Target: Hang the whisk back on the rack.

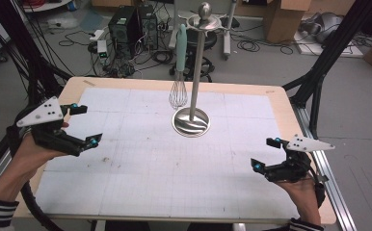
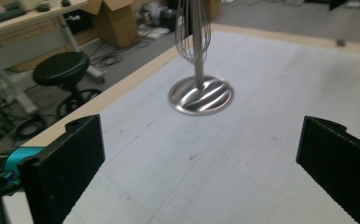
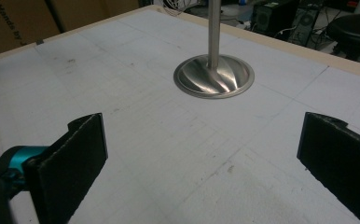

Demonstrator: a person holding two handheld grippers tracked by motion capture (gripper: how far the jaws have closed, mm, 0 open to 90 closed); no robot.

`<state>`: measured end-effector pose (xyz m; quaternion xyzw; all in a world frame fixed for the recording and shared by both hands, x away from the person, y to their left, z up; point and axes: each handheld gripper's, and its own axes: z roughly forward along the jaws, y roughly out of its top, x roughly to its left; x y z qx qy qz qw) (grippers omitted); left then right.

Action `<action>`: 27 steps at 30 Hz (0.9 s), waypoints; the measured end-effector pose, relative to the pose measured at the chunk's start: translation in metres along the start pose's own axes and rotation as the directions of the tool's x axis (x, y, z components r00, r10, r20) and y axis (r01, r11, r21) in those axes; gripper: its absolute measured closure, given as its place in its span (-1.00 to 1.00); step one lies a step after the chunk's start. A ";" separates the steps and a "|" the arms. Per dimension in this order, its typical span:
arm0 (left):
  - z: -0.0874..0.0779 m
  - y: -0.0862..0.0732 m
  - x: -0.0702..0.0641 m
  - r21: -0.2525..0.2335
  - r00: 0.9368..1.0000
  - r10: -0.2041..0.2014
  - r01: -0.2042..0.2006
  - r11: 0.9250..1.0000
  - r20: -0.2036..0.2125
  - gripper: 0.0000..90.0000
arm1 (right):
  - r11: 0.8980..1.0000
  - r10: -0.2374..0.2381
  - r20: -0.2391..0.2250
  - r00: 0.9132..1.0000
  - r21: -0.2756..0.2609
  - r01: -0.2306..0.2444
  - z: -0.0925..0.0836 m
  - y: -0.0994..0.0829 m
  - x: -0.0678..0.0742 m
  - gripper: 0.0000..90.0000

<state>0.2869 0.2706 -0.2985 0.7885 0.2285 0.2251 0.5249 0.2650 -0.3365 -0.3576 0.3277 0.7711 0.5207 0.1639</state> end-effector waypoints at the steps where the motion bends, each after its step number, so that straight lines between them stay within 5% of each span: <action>1: -0.001 -0.003 -0.001 -0.003 1.000 -0.002 0.002 1.000 0.003 -0.96 | 1.000 -0.004 0.000 1.000 0.001 0.004 0.000 0.000 0.000 -0.99; 8: -0.005 -0.025 -0.014 -0.048 1.000 -0.022 0.023 0.999 0.018 -0.96 | 1.000 -0.003 0.003 1.000 0.002 0.003 0.001 0.000 0.000 -0.99; 18: 0.007 -0.056 -0.029 -0.036 0.997 -0.031 0.033 0.999 0.064 -0.96 | 1.000 -0.004 0.006 1.000 0.014 0.004 0.004 -0.001 0.002 -0.99; 27: 0.019 -0.075 -0.027 0.034 0.996 -0.039 0.036 0.999 0.082 -0.96 | 1.000 0.005 0.007 1.000 0.024 -0.005 0.005 -0.005 0.002 -0.99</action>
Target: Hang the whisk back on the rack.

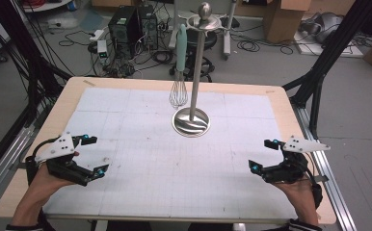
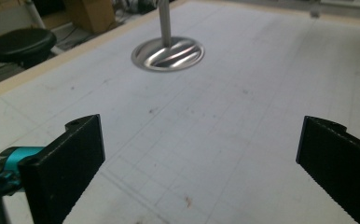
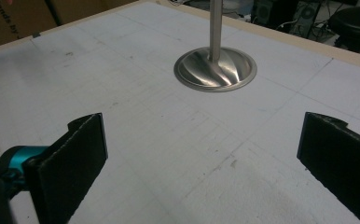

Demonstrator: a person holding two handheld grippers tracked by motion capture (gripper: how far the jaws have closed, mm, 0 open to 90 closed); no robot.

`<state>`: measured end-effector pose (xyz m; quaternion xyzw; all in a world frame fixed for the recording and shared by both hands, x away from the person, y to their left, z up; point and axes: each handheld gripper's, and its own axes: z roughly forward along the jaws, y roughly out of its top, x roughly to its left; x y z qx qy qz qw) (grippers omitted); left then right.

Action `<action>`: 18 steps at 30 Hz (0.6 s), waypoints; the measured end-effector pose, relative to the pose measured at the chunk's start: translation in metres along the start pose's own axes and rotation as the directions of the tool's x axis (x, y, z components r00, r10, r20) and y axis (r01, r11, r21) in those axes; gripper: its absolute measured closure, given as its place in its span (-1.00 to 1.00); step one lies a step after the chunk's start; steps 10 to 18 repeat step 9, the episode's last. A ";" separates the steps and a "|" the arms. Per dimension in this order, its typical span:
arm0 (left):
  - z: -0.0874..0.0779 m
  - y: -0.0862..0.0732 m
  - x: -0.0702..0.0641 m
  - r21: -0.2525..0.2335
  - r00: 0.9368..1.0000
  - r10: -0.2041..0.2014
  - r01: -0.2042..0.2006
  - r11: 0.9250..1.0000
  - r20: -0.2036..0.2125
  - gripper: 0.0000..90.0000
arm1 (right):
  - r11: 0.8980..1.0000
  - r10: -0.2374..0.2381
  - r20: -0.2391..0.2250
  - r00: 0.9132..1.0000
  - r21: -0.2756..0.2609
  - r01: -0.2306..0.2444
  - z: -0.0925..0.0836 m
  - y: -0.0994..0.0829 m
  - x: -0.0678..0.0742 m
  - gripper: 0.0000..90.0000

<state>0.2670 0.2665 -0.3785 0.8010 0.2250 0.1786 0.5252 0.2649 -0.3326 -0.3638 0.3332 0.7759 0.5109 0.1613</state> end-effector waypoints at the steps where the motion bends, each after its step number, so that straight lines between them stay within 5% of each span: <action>1: 0.000 -0.002 0.000 -0.010 1.000 -0.006 0.006 1.000 0.009 -0.96 | 1.000 -0.002 0.002 1.000 0.002 0.002 0.000 -0.001 0.000 -0.99; 18: -0.001 -0.007 0.004 -0.032 0.999 -0.033 0.033 0.999 0.009 -0.96 | 1.000 0.000 0.004 1.000 0.006 0.000 0.000 -0.004 0.000 -0.99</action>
